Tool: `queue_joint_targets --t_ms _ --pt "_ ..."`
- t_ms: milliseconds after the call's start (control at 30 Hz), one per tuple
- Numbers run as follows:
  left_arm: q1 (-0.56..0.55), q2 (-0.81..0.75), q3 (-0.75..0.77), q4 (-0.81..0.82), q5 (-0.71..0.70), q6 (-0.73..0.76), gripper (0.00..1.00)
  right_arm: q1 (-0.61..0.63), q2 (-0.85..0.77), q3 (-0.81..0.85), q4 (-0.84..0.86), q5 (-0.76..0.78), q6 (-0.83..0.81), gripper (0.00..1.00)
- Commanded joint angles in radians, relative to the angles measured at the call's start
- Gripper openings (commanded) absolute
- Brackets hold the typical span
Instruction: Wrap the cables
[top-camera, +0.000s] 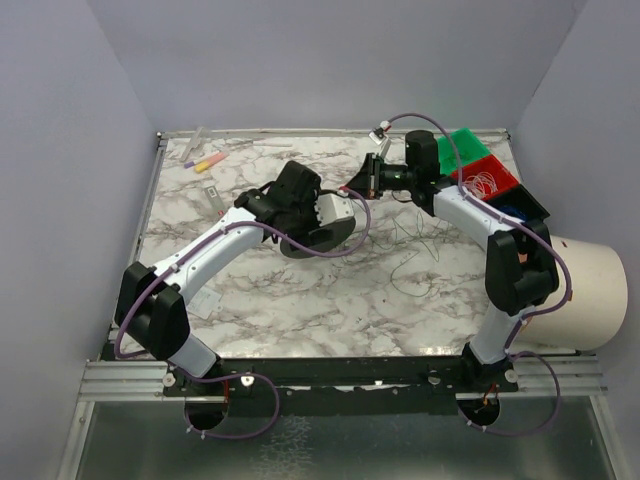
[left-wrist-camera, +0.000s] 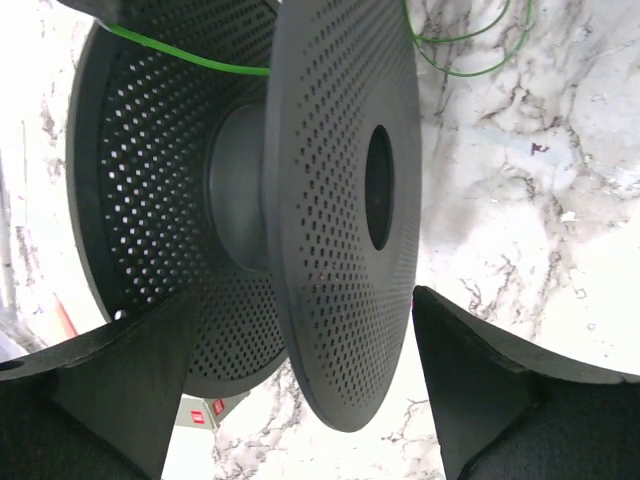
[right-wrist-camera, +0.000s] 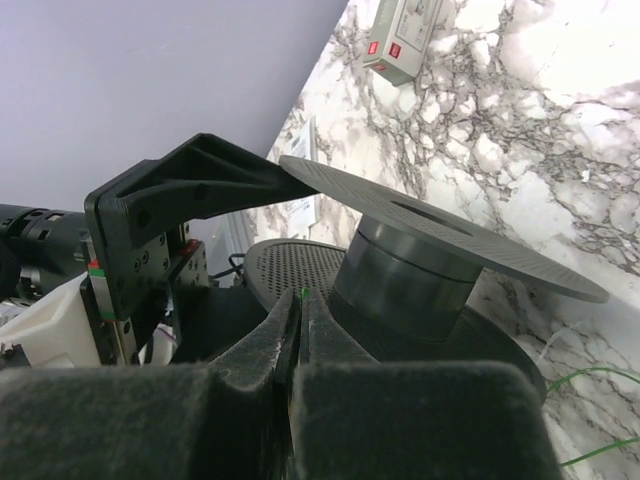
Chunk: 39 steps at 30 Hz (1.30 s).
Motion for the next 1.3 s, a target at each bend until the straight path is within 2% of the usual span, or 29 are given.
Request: queue_joint_targets --t_ms 0,167,400,600,900,1133,1267 --pt "-0.005 -0.011 -0.010 0.048 -0.089 0.032 0.88 -0.006 0.023 0.010 0.020 -0.057 0.055 0.01" --pt "-0.006 -0.010 -0.022 0.088 -0.174 0.041 0.99 -0.006 0.014 -0.009 0.009 -0.073 0.081 0.00" --pt "-0.005 -0.014 -0.030 0.129 -0.203 0.027 0.99 -0.006 -0.009 -0.087 0.065 -0.055 0.158 0.01" --pt "-0.006 -0.022 -0.044 0.139 -0.210 0.013 0.99 -0.006 -0.050 -0.247 0.297 -0.022 0.378 0.00" --pt "-0.007 -0.032 -0.073 0.156 -0.213 -0.043 0.98 -0.008 -0.083 -0.280 0.329 0.053 0.433 0.00" --pt "-0.007 -0.028 -0.080 0.176 -0.223 -0.081 0.98 -0.015 -0.044 -0.311 0.500 0.068 0.591 0.01" --pt "-0.007 -0.012 -0.068 0.193 -0.233 -0.121 0.94 -0.014 -0.028 -0.339 0.594 0.078 0.661 0.01"
